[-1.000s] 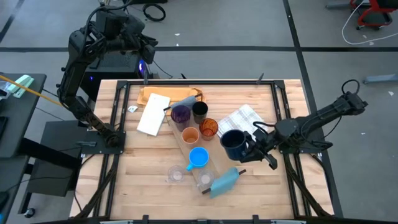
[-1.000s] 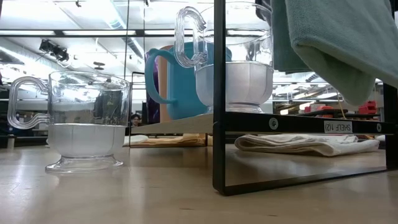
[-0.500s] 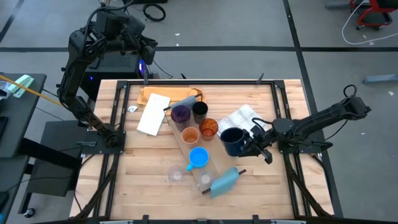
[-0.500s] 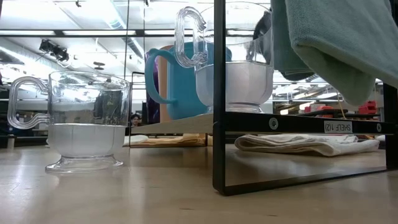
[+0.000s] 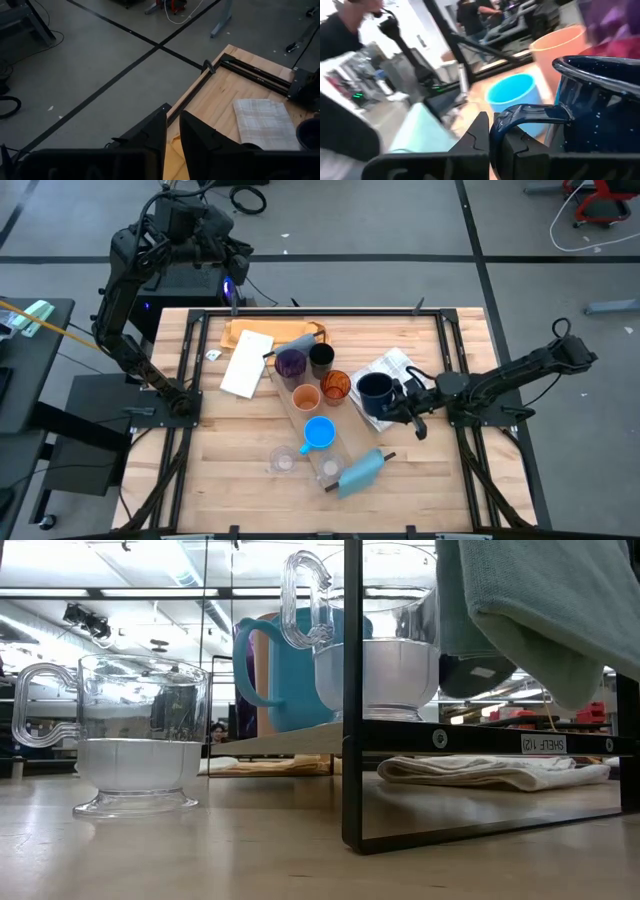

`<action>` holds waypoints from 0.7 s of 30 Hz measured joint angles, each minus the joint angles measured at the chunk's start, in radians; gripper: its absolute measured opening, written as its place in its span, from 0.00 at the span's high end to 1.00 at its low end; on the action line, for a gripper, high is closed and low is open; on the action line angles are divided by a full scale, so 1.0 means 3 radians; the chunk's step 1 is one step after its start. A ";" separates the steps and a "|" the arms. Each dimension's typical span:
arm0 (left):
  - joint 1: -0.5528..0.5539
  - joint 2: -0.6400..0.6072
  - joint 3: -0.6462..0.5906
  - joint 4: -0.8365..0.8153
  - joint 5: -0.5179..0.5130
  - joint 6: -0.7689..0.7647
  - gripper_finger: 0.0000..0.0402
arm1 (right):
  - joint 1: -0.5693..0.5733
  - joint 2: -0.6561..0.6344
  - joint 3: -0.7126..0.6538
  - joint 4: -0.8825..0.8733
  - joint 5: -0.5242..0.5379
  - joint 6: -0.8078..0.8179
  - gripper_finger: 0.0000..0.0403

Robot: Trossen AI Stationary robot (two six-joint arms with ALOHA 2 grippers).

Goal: Stack small to large cups/mugs on shelf
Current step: Put the dark blue mug on the shelf

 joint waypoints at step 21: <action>0.0000 0.0003 0.0000 -0.0046 -0.0006 0.0009 0.88 | 0.0631 0.0001 0.0003 -0.0183 0.1567 -0.1279 0.98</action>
